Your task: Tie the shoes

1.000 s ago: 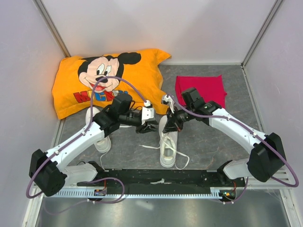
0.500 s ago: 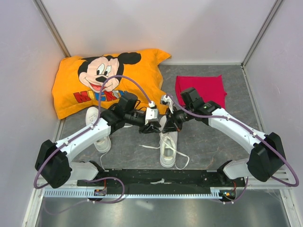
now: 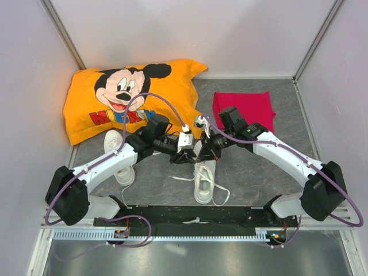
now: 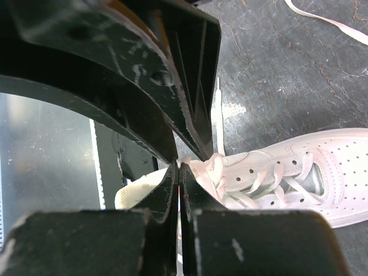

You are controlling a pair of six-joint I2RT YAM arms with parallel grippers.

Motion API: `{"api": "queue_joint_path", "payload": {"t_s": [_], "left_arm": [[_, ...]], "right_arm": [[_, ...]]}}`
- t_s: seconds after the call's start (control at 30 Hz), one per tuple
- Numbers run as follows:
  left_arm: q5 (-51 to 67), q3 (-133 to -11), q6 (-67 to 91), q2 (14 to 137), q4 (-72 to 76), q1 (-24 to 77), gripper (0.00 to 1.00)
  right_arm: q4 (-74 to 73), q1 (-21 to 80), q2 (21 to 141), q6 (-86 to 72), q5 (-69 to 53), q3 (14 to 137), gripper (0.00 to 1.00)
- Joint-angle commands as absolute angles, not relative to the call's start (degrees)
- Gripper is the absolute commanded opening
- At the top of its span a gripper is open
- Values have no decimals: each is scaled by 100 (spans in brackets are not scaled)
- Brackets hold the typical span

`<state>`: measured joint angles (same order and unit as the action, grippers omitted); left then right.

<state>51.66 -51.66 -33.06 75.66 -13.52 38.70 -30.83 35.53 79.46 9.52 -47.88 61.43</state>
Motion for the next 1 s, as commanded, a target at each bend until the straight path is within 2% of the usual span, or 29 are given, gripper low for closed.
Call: {"api": "queue_joint_path", "payload": {"t_s": [0.0, 0.1, 0.13, 0.17, 0.27, 0.67, 0.73, 0.77, 0.8, 0.87, 0.97], "left_arm": [[5432, -5115, -3305, 7664, -1108, 3893, 35], [5502, -5168, -3226, 7682, -1037, 3920, 31], [5545, -5211, -3199, 7690, -1028, 3920, 26], [5546, -5229, -3156, 7673, -1037, 3920, 15], [5642, -5221, -3103, 7542, -1090, 3911, 3], [5704, -5001, -2655, 6891, -1143, 3788, 2], [5678, -4966, -2637, 6864, -1134, 3779, 2], [5652, -4948, -2593, 6864, -1125, 3771, 1], [5634, -4913, -2558, 6864, -1047, 3762, 2], [5599, -4887, -2427, 6864, -976, 3718, 2], [5590, -4843, -2277, 6917, -835, 3691, 2]], "right_arm": [[-2979, 3586, 7778, 1099, -4843, 6381, 0], [-2979, 3586, 7778, 1107, -4825, 6363, 0], [-2971, 3577, 7778, 1107, -4825, 6363, 0], [-2988, 3577, 7778, 1125, -4816, 6363, 0], [-3015, 3586, 7752, 1160, -4773, 6337, 0], [-3041, 3577, 7691, 1213, -4667, 6267, 2], [-3050, 3586, 7690, 1204, -4650, 6275, 14], [-3111, 3577, 7690, 1222, -4606, 6301, 25], [-3155, 3586, 7673, 1248, -4562, 6310, 46], [-3295, 3586, 7577, 1353, -4465, 6293, 53], [-3453, 3586, 7305, 1616, -4176, 6135, 54]]}}
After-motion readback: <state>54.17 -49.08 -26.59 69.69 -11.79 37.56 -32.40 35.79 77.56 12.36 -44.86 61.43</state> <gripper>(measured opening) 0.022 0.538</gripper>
